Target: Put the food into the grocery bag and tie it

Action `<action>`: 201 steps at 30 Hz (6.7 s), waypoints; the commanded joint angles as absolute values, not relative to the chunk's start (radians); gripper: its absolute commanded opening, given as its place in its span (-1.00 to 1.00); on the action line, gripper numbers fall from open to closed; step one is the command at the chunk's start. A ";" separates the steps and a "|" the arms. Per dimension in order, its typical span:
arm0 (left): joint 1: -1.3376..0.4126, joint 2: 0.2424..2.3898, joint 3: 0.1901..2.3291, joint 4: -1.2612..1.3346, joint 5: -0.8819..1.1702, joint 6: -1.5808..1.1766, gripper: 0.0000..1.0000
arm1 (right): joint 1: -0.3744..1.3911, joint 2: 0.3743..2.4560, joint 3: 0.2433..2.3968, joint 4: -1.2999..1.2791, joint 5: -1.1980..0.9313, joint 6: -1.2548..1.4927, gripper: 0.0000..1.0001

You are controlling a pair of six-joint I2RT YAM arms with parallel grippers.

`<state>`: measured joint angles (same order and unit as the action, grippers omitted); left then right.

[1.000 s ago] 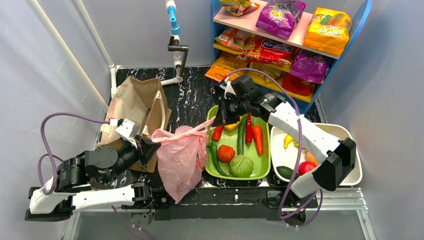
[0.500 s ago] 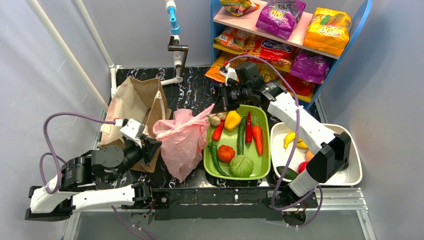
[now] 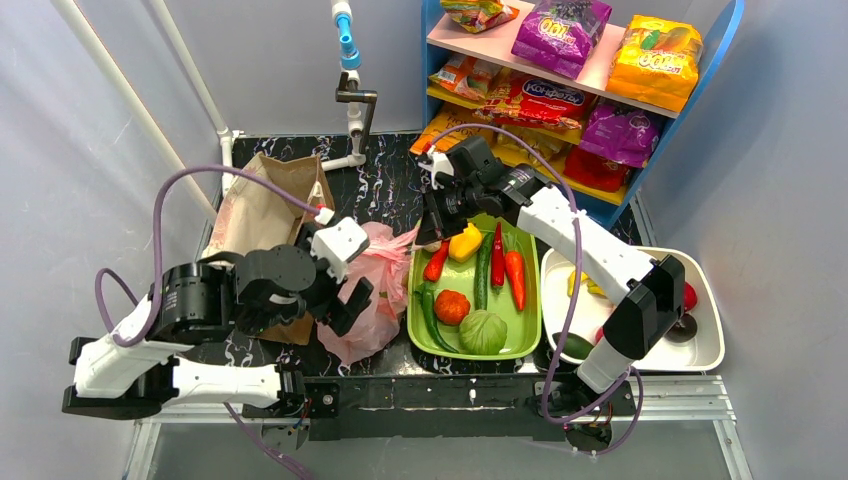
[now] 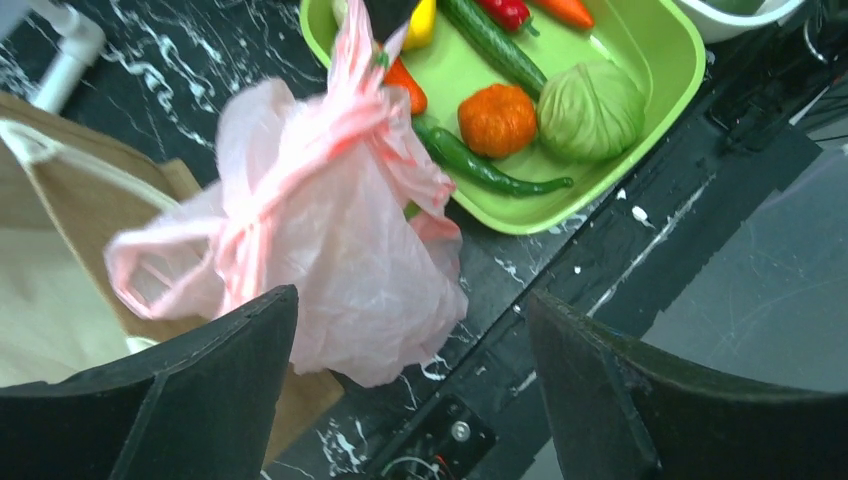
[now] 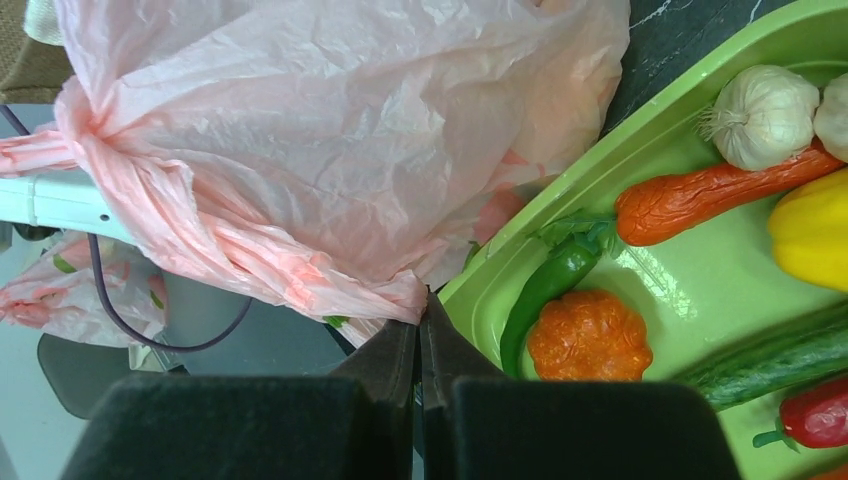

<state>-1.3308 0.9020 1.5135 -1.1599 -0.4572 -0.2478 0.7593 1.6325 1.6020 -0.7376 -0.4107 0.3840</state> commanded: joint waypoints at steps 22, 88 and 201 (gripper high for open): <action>-0.927 1.332 1.913 -1.587 -0.180 -0.050 0.20 | 0.759 1.654 1.729 -0.919 -0.389 0.379 -0.97; -0.925 1.038 1.613 -1.531 -0.242 -0.153 -1.00 | 0.627 1.703 1.781 -0.981 -0.357 0.409 -0.97; -0.925 0.813 1.437 -1.100 -0.475 -0.458 0.96 | 0.454 1.525 1.873 0.087 -0.808 1.653 0.59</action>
<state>-0.9310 0.7956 1.4155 -1.1072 -0.5053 -0.4953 0.4641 1.5688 1.9263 -0.3576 -0.7811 1.2427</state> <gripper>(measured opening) 0.981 0.785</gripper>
